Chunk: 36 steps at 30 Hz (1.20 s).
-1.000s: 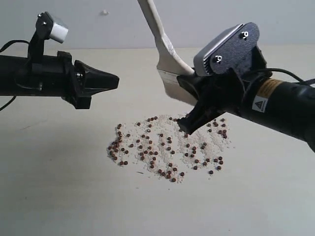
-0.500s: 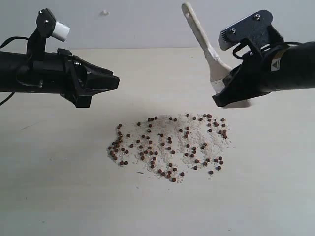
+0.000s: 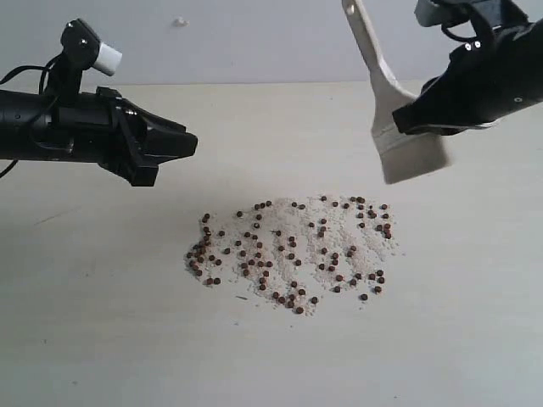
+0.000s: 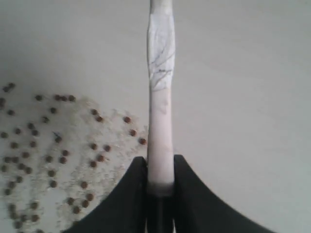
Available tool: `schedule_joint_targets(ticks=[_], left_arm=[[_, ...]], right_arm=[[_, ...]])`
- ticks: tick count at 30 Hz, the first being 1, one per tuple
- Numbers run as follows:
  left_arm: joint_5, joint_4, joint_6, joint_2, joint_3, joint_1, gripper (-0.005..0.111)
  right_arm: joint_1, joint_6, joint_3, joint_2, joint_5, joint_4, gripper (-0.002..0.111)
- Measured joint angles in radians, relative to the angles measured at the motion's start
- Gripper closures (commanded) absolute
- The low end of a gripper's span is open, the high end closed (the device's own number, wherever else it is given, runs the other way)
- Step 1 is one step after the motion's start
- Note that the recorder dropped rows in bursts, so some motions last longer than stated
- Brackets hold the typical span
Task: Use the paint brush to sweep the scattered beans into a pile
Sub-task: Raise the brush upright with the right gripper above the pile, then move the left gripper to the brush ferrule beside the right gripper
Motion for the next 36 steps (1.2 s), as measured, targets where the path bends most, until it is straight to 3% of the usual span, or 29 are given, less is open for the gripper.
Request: schedule_joint_targets(ticks=[2,3,5,8,9,11,14,17,20,22,28,31,36], left_arm=[[0.002,0.0,0.0,0.0,0.0,0.0,0.077],[0.002,0.0,0.0,0.0,0.0,0.0,0.077],[0.005,-0.002,0.0,0.0,0.0,0.002,0.077],[0.09,-0.025,-0.002,0.0,0.0,0.004,0.078],[0.173,-0.032,-0.002,0.0,0.0,0.005,0.08],[0.244,-0.034,-0.002,0.0,0.0,0.005,0.107],[0.264,-0.036,-0.04,0.018,0.0,0.005,0.107],[0.283,-0.036,-0.053,0.039,0.0,0.005,0.107],[0.39,-0.036,-0.026,0.071,-0.002,0.008,0.107],[0.467,-0.034,-0.009,0.1,-0.004,0.024,0.107],[0.482,-0.036,-0.005,0.16,-0.01,0.073,0.107],[0.482,-0.036,-0.005,0.192,-0.017,0.08,0.093],[0.482,-0.036,-0.005,0.198,-0.033,0.081,0.043]], right_arm=[[-0.026,-0.21,0.002,0.0,0.035,0.234,0.108],[-0.047,-0.442,0.016,0.0,0.085,0.478,0.108],[-0.072,-0.728,0.051,0.0,0.182,0.757,0.108],[-0.098,-0.98,0.1,0.025,0.31,0.977,0.108],[-0.101,-1.045,0.114,0.051,0.36,1.037,0.108],[-0.103,-1.136,0.135,0.097,0.441,1.102,0.108],[-0.103,-1.312,0.165,0.164,0.562,1.181,0.108],[-0.103,-1.365,0.167,0.194,0.58,1.208,0.108],[-0.105,-1.442,0.167,0.229,0.645,1.236,0.108],[-0.105,-1.462,0.167,0.249,0.66,1.24,0.108],[-0.105,-1.471,0.154,0.272,0.66,1.244,0.108],[-0.105,-1.471,0.13,0.272,0.664,1.246,0.108],[-0.105,-1.471,0.115,0.295,0.669,1.251,0.108]])
